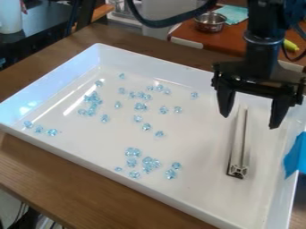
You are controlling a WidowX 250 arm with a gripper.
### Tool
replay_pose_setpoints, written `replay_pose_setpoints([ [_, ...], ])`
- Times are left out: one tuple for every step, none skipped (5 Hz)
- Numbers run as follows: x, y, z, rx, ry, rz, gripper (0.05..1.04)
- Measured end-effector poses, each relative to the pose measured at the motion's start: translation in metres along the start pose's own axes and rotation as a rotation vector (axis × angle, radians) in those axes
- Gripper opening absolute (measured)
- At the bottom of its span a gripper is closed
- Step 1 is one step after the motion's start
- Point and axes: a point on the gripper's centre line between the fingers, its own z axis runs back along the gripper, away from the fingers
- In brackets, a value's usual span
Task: Sweep into pile
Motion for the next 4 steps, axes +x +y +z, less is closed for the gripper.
replay_pose_setpoints([
  [-0.009,0.004,-0.018,0.025,0.054,0.005,0.999],
  [-0.008,0.007,-0.024,0.04,0.045,0.048,0.999],
  [-0.012,0.014,-0.044,0.077,0.059,0.074,0.999],
  [-0.01,0.014,-0.049,0.076,0.038,0.081,0.95],
])
